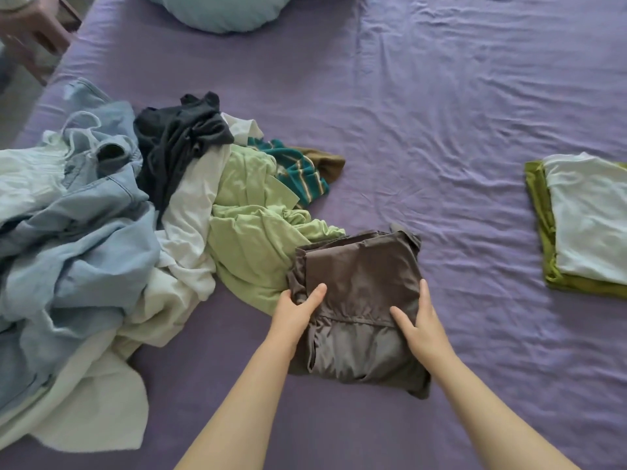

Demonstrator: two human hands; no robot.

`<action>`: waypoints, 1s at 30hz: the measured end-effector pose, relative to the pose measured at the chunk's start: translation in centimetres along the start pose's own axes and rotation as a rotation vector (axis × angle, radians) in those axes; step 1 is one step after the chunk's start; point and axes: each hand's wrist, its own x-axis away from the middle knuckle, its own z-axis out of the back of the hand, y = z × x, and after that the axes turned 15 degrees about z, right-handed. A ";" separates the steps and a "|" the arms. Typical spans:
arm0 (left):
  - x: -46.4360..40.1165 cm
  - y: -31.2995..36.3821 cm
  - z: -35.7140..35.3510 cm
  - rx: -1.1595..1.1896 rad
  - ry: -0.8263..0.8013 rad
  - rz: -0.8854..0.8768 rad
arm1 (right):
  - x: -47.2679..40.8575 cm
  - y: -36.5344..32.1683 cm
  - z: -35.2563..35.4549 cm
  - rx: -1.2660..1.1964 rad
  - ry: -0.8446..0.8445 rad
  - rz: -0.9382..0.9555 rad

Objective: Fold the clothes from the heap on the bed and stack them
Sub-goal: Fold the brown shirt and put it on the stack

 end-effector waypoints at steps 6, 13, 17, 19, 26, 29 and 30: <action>0.9 0.1 -0.5 0.109 -0.043 -0.059 | -0.5 0.2 1.7 -0.242 0.122 -0.146; 3.1 0.8 -4.6 0.233 -0.096 -0.074 | -1.2 -0.3 7.4 -0.274 0.164 0.045; 5.2 2.7 -9.5 0.269 -0.160 -0.123 | -2.0 -0.2 13.3 -0.222 0.214 0.149; 6.2 4.2 -12.5 0.262 -0.210 -0.160 | -2.5 0.2 16.8 -0.240 0.250 0.185; 9.7 10.3 -25.1 0.165 -0.323 -0.266 | -4.6 3.0 29.5 -0.266 0.393 0.209; 10.6 12.0 -30.6 0.142 -0.363 -0.280 | -5.8 4.9 34.4 -0.230 0.454 0.211; 10.7 12.4 -32.3 0.136 -0.372 -0.279 | -6.3 5.6 35.7 -0.221 0.466 0.207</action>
